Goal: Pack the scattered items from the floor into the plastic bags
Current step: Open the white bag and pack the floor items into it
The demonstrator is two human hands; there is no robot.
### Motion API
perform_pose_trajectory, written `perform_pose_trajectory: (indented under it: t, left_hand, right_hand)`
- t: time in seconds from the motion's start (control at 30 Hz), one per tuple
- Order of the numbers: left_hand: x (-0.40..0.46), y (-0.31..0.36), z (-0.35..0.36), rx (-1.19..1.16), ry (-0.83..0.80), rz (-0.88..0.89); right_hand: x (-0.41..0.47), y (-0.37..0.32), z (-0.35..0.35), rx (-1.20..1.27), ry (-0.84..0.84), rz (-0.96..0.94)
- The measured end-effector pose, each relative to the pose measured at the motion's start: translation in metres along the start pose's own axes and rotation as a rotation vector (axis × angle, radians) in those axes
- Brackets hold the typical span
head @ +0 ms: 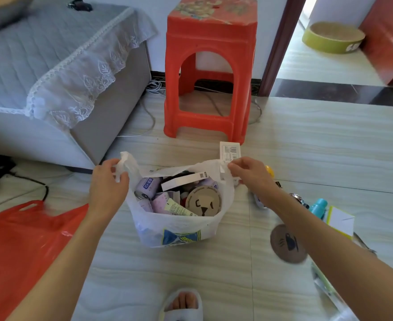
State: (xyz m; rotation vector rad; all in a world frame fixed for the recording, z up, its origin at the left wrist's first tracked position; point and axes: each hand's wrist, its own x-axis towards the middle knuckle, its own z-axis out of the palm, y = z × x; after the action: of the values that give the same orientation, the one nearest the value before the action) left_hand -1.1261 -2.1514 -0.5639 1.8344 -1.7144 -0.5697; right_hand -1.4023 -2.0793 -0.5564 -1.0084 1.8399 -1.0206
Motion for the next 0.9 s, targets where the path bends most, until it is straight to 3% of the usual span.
perform_pose_trajectory:
  t: [0.1,0.2,0.4,0.53,0.73,0.9]
  left_hand:
    - [-0.018,0.014,-0.001,0.045,0.073,0.140]
    - [-0.052,0.040,0.007,0.068,0.062,0.447]
    - [-0.124,0.089,0.073,0.210,-0.348,1.029]
    - [-0.149,0.108,0.137,0.356,-0.564,1.223]
    - [-0.161,0.114,0.227,0.779,-0.863,1.594]
    - [-0.187,0.111,0.322,0.843,-0.969,1.370]
  right_hand:
    - [-0.013,0.006,-0.011,-0.137,0.040,-0.078]
    - [-0.035,0.021,-0.029,-0.339,0.103,-0.184]
    - [-0.083,0.087,-0.079,-0.526,0.185,-0.195]
    - [-0.100,0.144,-0.107,-0.591,0.245,-0.089]
    - [-0.105,0.250,-0.137,-0.636,0.315,0.082]
    - [-0.103,0.328,-0.142,-0.661,0.407,0.275]
